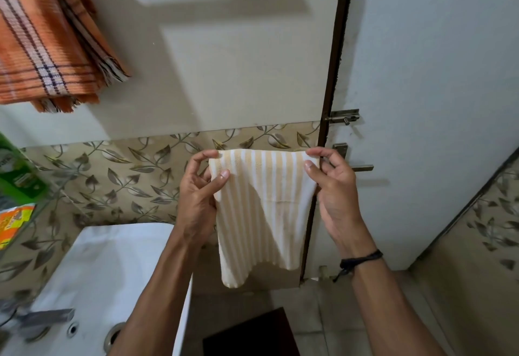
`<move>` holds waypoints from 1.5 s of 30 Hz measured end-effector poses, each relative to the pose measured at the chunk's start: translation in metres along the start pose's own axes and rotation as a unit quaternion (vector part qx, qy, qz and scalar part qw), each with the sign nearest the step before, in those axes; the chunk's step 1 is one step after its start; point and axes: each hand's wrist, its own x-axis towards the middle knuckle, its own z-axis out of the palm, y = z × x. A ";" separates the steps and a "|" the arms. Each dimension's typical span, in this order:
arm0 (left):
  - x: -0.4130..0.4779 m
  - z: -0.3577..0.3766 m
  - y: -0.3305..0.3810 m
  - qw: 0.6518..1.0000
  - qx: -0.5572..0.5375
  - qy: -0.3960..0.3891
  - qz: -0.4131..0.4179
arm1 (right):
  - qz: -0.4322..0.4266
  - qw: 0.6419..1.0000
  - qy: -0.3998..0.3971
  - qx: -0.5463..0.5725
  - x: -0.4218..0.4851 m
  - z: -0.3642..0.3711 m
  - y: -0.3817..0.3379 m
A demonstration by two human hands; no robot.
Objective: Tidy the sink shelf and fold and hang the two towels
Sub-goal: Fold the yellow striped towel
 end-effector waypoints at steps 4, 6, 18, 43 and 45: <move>0.001 -0.011 -0.002 0.996 0.010 0.030 -0.083 | 0.013 0.999 -0.028 0.017 0.005 -0.001 -0.003; -0.001 -0.012 -0.006 0.989 0.002 0.033 -0.141 | 0.032 0.998 -0.047 -0.010 0.006 -0.002 -0.005; -0.007 -0.006 -0.024 0.989 -0.061 0.007 -0.137 | 0.121 0.972 -0.087 0.184 -0.001 -0.041 0.012; -0.013 0.000 -0.009 0.993 -0.039 -0.039 -0.102 | 0.233 0.968 -0.075 0.055 -0.047 -0.044 0.105; -0.015 0.000 -0.009 0.993 -0.038 -0.041 -0.104 | 0.221 0.969 -0.093 0.060 -0.049 -0.041 0.101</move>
